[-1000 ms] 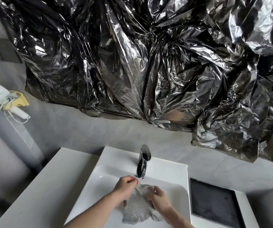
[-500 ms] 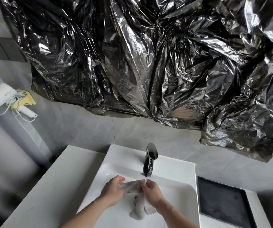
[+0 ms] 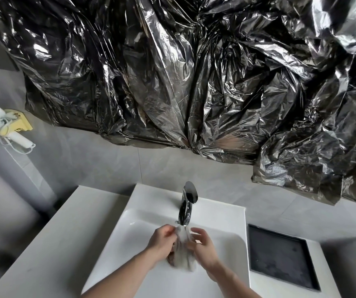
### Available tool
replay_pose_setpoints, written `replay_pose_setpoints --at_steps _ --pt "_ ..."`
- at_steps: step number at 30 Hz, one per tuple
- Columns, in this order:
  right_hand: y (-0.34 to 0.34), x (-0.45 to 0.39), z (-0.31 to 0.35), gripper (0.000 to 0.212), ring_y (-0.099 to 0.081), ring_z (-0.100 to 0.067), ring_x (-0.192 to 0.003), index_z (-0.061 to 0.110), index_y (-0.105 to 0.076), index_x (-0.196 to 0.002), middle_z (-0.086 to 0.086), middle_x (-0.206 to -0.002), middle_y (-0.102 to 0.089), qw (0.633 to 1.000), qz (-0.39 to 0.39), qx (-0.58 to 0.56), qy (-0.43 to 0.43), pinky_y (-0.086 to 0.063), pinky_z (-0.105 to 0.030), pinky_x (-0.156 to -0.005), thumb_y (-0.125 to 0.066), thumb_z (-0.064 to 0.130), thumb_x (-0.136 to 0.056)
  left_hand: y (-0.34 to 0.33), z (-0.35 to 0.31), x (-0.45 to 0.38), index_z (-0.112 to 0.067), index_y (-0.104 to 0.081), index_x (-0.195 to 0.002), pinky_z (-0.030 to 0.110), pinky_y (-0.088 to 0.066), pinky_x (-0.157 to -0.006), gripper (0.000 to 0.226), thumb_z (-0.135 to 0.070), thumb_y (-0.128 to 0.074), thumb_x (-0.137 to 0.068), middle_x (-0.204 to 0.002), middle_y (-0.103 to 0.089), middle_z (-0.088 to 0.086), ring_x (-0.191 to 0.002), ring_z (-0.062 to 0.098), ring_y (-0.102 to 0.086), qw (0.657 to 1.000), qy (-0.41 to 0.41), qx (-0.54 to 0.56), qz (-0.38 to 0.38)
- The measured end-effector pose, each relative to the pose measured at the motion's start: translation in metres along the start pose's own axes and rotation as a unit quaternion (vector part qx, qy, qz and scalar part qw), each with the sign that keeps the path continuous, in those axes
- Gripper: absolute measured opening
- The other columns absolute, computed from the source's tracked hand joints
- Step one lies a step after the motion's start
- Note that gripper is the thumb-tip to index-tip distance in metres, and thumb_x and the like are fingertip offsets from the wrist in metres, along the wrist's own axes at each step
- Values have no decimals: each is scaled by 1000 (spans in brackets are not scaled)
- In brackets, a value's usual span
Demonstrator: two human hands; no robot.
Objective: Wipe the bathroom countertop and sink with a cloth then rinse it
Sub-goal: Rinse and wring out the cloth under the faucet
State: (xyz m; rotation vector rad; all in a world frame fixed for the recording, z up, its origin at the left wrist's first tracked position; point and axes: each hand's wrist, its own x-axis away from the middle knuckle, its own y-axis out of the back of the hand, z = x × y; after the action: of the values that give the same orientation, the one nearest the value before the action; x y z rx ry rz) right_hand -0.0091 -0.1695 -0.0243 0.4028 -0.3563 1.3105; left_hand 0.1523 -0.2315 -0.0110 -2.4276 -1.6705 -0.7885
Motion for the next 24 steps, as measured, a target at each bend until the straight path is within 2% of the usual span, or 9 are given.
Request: replay_pose_setpoints --at_steps 3,6,8,10,13,15,17,21,24 --pt "3 2 -10 64 -72 -21 -89 22 -57 -123 -10 -114 -72 999 37 28 -1 -56 -21 -69 -71 10 -62 -7 -13 1 -12 -65 -101 46 -61 -78 13 -21 -56 -100 -101 -73 23 -93 39 -73 984 71 164 3" --pt "-5 -1 -14 37 -73 -30 -89 18 -70 -109 -11 -99 -78 992 47 113 42 -56 -32 -79 -79 16 -74 -3 -16 1 -6 -60 -113 43 -60 -77 16 -12 -49 -102 -106 -73 21 -87 34 -75 966 104 236 -6" --pt "-10 -3 -13 18 -67 -16 -76 16 -73 -98 -4 -85 -77 989 34 138 42 -52 -30 -72 -76 22 -82 4 -9 1 -6 -60 -112 45 -62 -76 16 -16 -51 -102 -103 -74 18 -84 32 -76 974 109 200 -7" --pt "-16 -6 -9 6 -61 -9 -71 17 -73 -90 0 -77 -73 988 9 143 51 -52 -32 -71 -70 20 -86 16 3 2 -12 -59 -107 43 -63 -74 16 -24 -56 -97 -99 -74 11 -84 29 -75 994 98 44 -37" --pt "-25 2 8 15 -65 -6 -68 24 -72 -78 7 -72 -74 985 1 157 69 -53 -24 -70 -65 16 -89 29 18 4 -28 -49 -116 33 -54 -82 36 -26 -61 -83 -112 -63 -5 -98 20 -66 982 50 -172 -63" --pt "-30 1 14 20 -71 -6 -74 28 -74 -75 11 -77 -77 980 28 178 86 -55 -20 -75 -65 16 -88 27 20 7 -36 -48 -124 22 -48 -79 48 -21 -62 -80 -120 -58 -9 -97 13 -65 985 8 -170 -8" --pt "-34 0 18 8 -74 -14 -84 24 -75 -82 4 -86 -78 978 34 181 97 -58 -31 -81 -68 27 -84 21 17 8 -40 -52 -120 21 -51 -77 44 -23 -62 -81 -121 -61 -12 -91 9 -68 991 -7 -127 32" --pt "-28 -6 15 21 -73 -17 -81 13 -75 -91 -6 -89 -78 985 46 145 86 -58 -43 -84 -72 31 -80 20 22 -4 -38 -64 -100 35 -61 -77 18 -36 -64 -82 -99 -73 -9 -86 12 -72 995 -6 -100 -7" --pt "-19 -3 10 17 -69 -10 -83 18 -71 -94 3 -88 -75 992 -1 98 83 -58 -32 -80 -79 16 -80 18 16 -4 -29 -67 -93 44 -62 -75 12 -36 -62 -84 -89 -74 -2 -82 20 -73 998 -2 -64 -26"
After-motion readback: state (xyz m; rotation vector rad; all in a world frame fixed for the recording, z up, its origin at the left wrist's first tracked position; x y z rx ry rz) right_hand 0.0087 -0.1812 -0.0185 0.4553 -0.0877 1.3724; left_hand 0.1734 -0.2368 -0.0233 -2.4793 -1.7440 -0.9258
